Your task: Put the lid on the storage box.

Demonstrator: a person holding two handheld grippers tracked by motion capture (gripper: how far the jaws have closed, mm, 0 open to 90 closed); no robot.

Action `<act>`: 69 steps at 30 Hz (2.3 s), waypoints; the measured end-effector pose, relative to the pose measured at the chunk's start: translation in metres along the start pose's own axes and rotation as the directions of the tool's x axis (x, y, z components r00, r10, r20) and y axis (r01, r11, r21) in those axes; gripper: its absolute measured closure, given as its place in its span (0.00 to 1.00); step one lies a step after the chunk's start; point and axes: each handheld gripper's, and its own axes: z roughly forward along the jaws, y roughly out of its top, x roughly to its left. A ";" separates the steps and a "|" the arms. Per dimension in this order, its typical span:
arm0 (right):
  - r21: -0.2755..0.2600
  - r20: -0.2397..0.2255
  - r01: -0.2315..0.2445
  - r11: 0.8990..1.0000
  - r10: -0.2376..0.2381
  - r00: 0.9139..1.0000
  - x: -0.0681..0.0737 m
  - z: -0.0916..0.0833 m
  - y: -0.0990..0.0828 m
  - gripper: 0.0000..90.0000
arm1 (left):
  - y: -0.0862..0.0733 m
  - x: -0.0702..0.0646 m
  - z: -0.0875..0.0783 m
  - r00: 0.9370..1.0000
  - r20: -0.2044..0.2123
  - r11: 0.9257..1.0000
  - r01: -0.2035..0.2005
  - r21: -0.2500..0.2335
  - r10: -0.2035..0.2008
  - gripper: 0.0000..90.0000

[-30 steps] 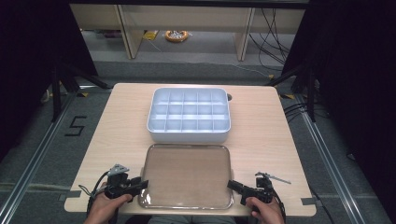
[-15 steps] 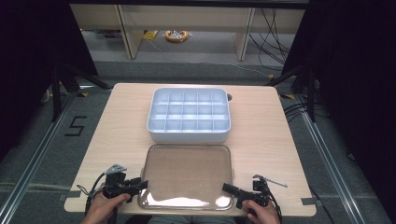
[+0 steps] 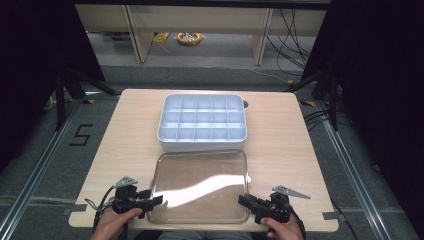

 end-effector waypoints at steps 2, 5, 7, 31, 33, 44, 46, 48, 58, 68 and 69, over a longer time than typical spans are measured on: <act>0.005 -0.002 0.030 1.000 -0.030 1.000 0.005 -0.003 0.001 0.71 | 0.000 -0.001 0.002 0.999 0.000 0.999 0.034 -0.032 -0.034 0.35; -0.006 -0.018 0.027 1.000 -0.027 0.999 0.006 -0.004 0.000 0.71 | 0.000 0.001 0.000 1.000 0.000 1.000 0.019 -0.009 -0.019 0.35; -0.002 -0.017 0.065 0.998 -0.065 0.998 0.006 -0.005 0.000 0.71 | 0.000 0.001 -0.001 0.999 -0.007 0.999 0.041 -0.006 -0.041 0.35; -0.004 -0.008 0.103 0.995 -0.103 0.995 0.008 -0.009 -0.005 0.74 | 0.005 0.002 -0.010 0.996 0.025 0.995 0.090 -0.038 -0.090 0.57; 0.003 0.001 0.100 0.995 -0.100 0.995 0.008 -0.010 -0.005 0.74 | 0.005 0.001 -0.010 0.997 0.021 0.996 0.073 -0.042 -0.072 0.58; 0.022 0.088 0.103 0.994 -0.104 0.991 0.003 -0.008 -0.003 0.75 | 0.009 -0.008 -0.014 1.000 0.007 0.998 0.019 -0.066 -0.018 0.65; 0.028 0.087 0.066 0.997 -0.068 0.994 0.006 -0.008 -0.003 0.75 | 0.010 -0.006 -0.016 1.000 0.004 0.999 -0.003 -0.045 0.003 0.65; 0.018 0.096 0.104 0.994 -0.105 0.990 0.004 -0.007 0.000 0.75 | 0.012 -0.008 -0.015 1.000 0.006 0.997 0.019 -0.073 -0.018 0.66; -0.005 0.114 0.125 0.992 -0.124 0.986 0.004 -0.003 0.016 0.74 | 0.023 -0.011 -0.016 1.000 -0.009 0.994 0.001 -0.109 -0.002 0.67; -0.016 0.137 0.133 0.991 -0.130 0.982 -0.001 0.005 0.036 0.73 | 0.041 -0.009 -0.012 1.000 -0.026 0.992 -0.008 -0.124 0.005 0.67; -0.016 0.130 0.091 0.996 -0.088 0.988 0.002 0.005 0.038 0.73 | 0.042 -0.008 -0.011 0.999 -0.031 0.992 -0.012 -0.124 0.008 0.67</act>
